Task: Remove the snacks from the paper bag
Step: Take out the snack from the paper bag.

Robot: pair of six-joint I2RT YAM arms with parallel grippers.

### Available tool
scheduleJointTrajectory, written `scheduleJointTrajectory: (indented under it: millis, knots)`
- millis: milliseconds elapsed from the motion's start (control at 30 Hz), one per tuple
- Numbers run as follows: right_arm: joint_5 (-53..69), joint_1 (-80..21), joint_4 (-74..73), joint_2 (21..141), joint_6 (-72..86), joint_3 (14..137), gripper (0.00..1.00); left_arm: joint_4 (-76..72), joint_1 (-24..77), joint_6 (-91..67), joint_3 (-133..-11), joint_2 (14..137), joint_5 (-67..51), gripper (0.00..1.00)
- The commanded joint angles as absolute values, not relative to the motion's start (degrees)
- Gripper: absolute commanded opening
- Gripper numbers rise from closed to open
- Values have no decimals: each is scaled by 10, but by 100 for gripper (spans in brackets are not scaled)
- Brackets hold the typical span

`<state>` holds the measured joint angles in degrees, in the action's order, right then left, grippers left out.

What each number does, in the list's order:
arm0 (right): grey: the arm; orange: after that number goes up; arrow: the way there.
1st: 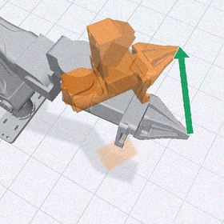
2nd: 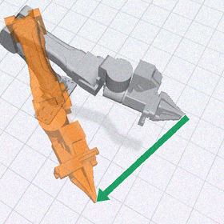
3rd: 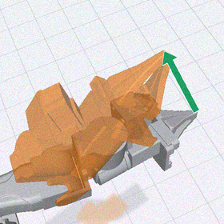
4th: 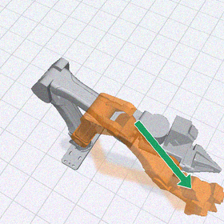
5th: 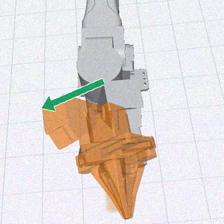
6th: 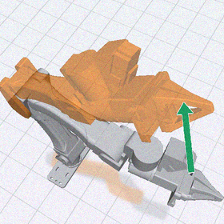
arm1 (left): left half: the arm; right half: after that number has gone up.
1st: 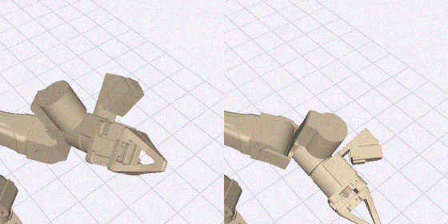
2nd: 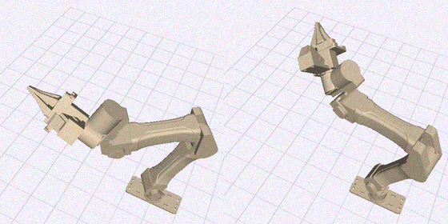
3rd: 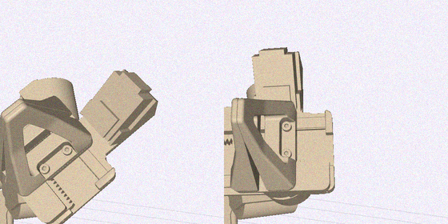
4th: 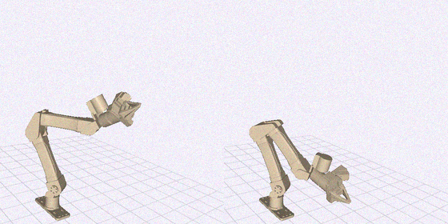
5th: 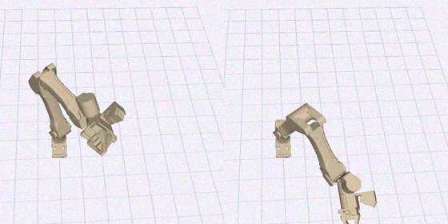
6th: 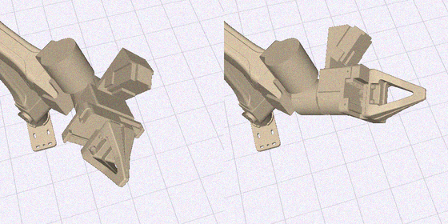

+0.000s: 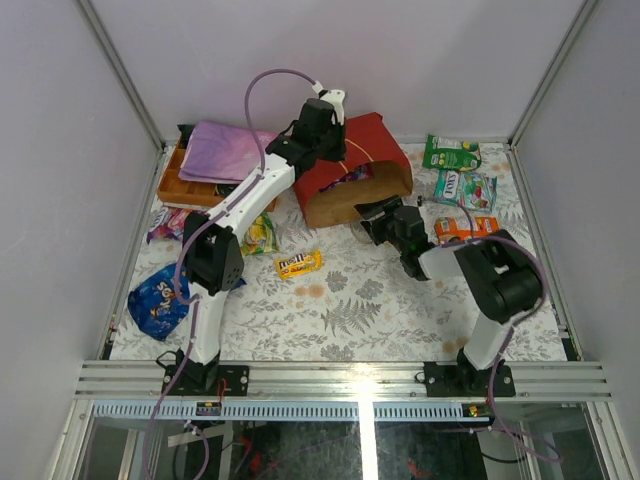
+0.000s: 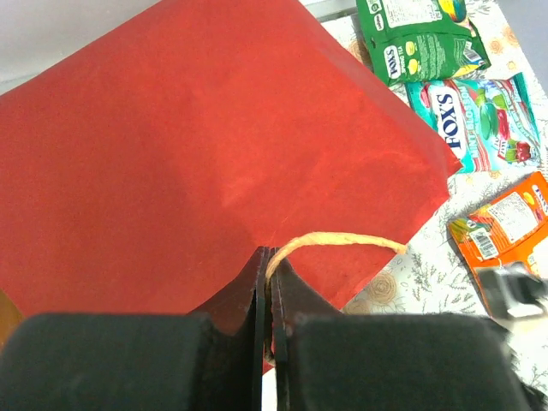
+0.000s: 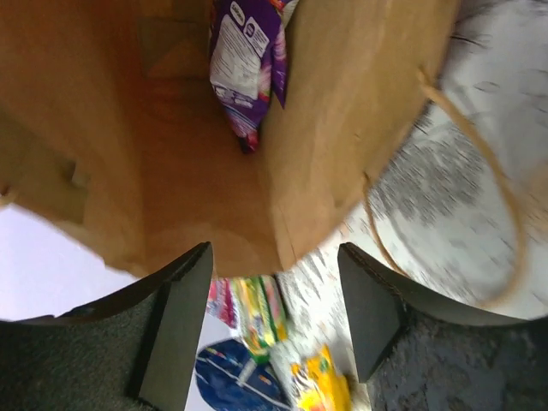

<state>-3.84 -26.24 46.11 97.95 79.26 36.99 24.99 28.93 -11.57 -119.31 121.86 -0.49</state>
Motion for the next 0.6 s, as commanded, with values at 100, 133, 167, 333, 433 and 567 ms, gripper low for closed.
scheduleJointTrajectory:
  millis: [100, 133, 167, 333, 433, 567]
  knots:
    - [-2, -267, 609, 1156, 903, 538, 61, 257, 276, -131, -1204, 1212, -39, 0]
    - [-6, -267, 603, 1175, 907, 558, 60, 258, 276, -131, -1204, 1212, -43, 0]
    - [-12, -267, 596, 1191, 910, 577, 60, 258, 276, -132, -1203, 1212, -46, 0]
    - [-8, -268, 562, 1280, 939, 676, 56, 263, 275, -120, -1204, 1209, -18, 0]
    - [-11, -267, 569, 1320, 968, 703, 56, 267, 272, -113, -1200, 1203, -12, 0]
    - [-16, -268, 535, 1345, 949, 746, 56, 267, 273, -113, -1195, 1200, -20, 0]
